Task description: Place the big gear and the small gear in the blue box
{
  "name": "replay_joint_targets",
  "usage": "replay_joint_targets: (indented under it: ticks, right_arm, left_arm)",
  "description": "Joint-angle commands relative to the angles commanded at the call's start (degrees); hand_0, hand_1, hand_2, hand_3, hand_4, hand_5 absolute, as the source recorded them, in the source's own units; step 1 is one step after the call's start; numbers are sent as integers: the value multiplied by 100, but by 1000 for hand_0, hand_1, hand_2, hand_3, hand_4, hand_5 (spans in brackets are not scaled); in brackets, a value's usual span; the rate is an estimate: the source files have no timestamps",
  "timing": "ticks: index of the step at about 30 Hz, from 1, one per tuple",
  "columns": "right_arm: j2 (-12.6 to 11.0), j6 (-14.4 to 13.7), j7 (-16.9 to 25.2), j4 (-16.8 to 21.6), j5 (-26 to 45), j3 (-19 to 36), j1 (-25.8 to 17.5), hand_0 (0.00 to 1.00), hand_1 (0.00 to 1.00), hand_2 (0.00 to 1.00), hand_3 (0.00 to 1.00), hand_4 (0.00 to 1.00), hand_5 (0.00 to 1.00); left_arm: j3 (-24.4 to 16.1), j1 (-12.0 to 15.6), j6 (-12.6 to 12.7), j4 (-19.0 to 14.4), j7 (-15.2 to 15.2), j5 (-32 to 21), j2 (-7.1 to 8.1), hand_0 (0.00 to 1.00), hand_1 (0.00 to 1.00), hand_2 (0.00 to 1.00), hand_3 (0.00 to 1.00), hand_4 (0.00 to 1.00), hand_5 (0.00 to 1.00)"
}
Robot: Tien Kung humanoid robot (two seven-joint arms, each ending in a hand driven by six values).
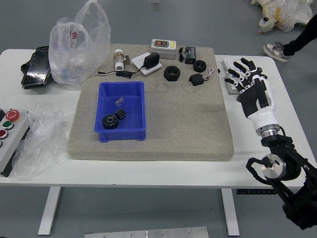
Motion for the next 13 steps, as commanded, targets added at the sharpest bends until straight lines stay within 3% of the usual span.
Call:
replay_joint_targets:
  ticks: [13]
  right_arm:
    - [3, -9, -10, -13, 8, 37, -42, 503, 613, 653, 658, 726, 450]
  left_arm:
    - [66, 48, 34, 4, -36, -129, -42, 657, 577, 572, 713, 678, 362]
